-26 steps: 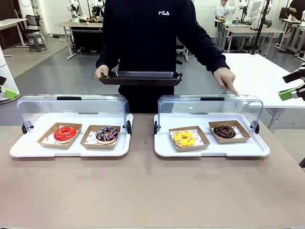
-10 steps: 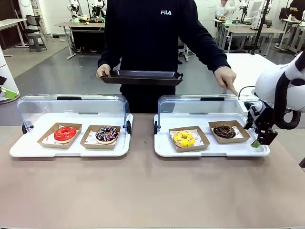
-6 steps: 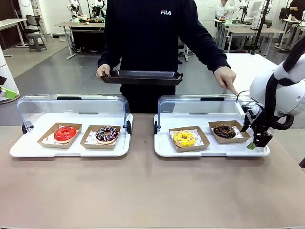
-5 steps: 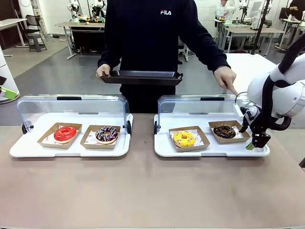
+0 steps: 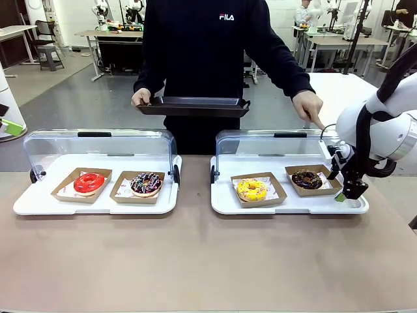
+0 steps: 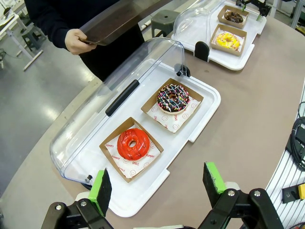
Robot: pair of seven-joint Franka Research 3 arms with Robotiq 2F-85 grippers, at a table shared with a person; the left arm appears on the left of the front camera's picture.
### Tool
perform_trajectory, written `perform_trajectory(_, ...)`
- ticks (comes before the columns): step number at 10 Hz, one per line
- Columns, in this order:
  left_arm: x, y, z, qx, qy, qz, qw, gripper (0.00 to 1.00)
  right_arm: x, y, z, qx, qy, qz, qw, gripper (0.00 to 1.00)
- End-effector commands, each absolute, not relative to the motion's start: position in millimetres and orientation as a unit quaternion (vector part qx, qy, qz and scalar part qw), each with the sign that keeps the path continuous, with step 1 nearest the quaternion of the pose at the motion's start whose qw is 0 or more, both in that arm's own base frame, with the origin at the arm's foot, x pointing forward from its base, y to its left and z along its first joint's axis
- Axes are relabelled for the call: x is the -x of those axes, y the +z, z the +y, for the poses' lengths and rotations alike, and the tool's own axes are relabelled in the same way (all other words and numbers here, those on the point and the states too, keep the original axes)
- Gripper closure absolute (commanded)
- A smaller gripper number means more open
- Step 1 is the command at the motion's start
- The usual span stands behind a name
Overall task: Provide the desired donut to the person.
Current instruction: Pick up and lift the Paper togo box containing the Donut pointed at by the person.
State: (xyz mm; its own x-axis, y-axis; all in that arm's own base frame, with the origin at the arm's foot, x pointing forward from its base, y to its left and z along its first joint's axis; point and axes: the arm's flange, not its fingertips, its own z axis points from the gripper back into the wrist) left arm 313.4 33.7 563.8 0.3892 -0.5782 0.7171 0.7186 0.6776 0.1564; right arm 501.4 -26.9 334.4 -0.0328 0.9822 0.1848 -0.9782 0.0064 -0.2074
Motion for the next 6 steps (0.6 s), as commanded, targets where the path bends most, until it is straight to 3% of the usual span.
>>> perform_trajectory(1, -313, 564, 34, 0.091, -0.387, -0.390, 0.830, 0.00, -508, 341, -30, 0.010, 0.704, -0.135, 0.697, 0.95)
perform_trajectory(2, -313, 564, 34, 0.091, -0.387, -0.390, 0.830, 0.00, -509, 342, -30, 0.014, 0.705, -0.130, 0.697, 0.66)
perform_trajectory(3, -313, 564, 34, 0.091, -0.387, -0.390, 0.830, 0.00, -510, 341, -31, 0.013, 0.706, -0.126, 0.697, 1.00)
perform_trajectory(6, -313, 564, 34, 0.091, -0.387, -0.390, 0.830, 0.00, -518, 325, -30, 0.004, 0.712, -0.113, 0.693, 1.00)
